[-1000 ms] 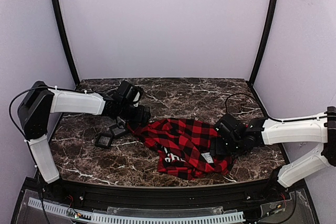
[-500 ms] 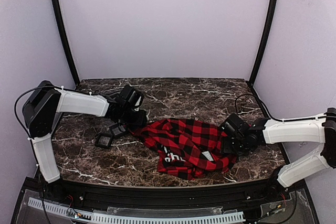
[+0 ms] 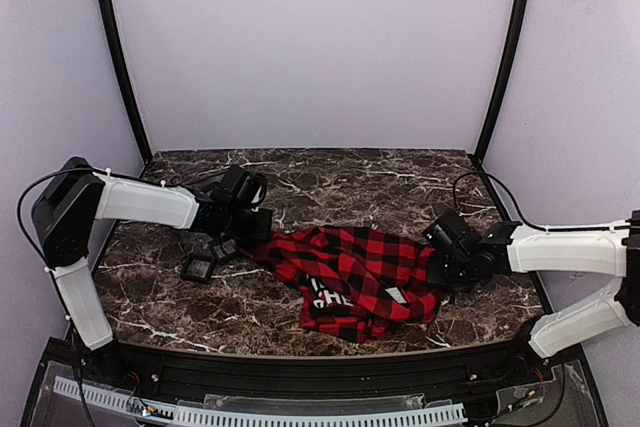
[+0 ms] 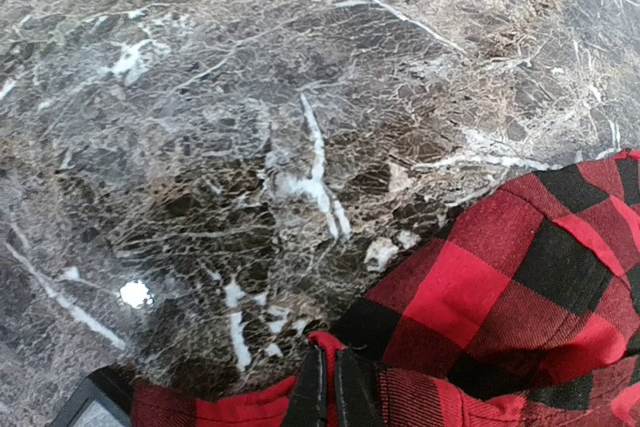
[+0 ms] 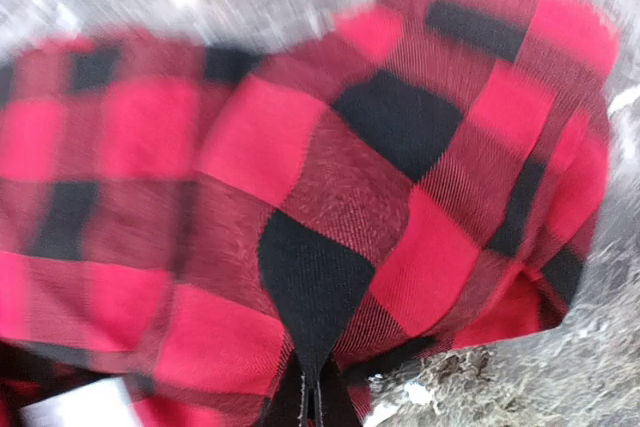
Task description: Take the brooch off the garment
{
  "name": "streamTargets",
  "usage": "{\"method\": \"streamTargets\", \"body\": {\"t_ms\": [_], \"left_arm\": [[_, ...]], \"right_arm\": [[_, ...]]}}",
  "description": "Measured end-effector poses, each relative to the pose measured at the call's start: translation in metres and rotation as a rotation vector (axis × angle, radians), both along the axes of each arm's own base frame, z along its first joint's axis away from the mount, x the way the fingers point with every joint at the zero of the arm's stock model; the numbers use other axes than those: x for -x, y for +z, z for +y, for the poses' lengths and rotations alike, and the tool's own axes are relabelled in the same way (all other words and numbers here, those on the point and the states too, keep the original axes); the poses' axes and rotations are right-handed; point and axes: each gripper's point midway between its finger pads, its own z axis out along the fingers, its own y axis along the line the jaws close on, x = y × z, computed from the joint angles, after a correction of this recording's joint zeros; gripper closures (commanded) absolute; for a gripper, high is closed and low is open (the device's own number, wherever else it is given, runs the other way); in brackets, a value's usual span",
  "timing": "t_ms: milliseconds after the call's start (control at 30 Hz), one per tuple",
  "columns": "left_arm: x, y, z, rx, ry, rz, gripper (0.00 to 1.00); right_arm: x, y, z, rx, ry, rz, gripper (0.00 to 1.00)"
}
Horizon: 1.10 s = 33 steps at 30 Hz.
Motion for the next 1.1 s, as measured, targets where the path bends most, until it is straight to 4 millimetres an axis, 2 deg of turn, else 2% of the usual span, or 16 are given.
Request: {"method": "streamTargets", "body": {"t_ms": [67,133,167,267,367,433,500,667,867,967,1033,1100], "left_arm": [[0.005,0.016,0.01,0.004,0.005,-0.055,0.99],[0.007,0.05,0.016,0.028,0.0,-0.14,0.99],[0.007,0.071,0.017,0.048,-0.006,-0.19,0.99],[0.008,0.153,0.019,0.128,-0.031,-0.378,0.99],[0.019,0.226,0.027,0.194,-0.057,-0.542,0.99],[0.032,0.271,0.033,0.238,-0.084,-0.638,0.99],[0.049,0.308,0.039,0.28,-0.119,-0.718,0.99],[0.095,0.391,0.052,0.385,-0.229,-0.869,0.99],[0.14,0.475,0.062,0.494,-0.332,-0.985,0.99],[0.157,0.499,0.064,0.559,-0.373,-1.003,0.99],[0.16,0.501,0.061,0.589,-0.388,-0.987,0.99],[0.154,0.494,0.055,0.603,-0.388,-0.949,0.99]], "right_arm": [[-0.008,0.028,0.004,-0.048,-0.002,-0.072,1.0],[-0.018,0.07,0.009,-0.116,0.005,-0.178,1.0],[-0.023,0.096,0.012,-0.158,0.01,-0.243,1.0],[-0.028,0.174,0.012,-0.266,0.037,-0.437,1.0],[-0.018,0.254,0.003,-0.357,0.085,-0.64,1.0],[-0.008,0.293,-0.004,-0.388,0.126,-0.75,1.0],[0.005,0.324,-0.009,-0.409,0.182,-0.844,1.0],[0.034,0.378,-0.015,-0.421,0.321,-1.01,1.0],[0.055,0.422,-0.022,-0.418,0.398,-1.129,1.0],[0.059,0.429,-0.027,-0.409,0.397,-1.158,1.0],[0.057,0.427,-0.03,-0.399,0.373,-1.161,1.0],[0.049,0.414,-0.036,-0.372,0.32,-1.147,1.0]]}}
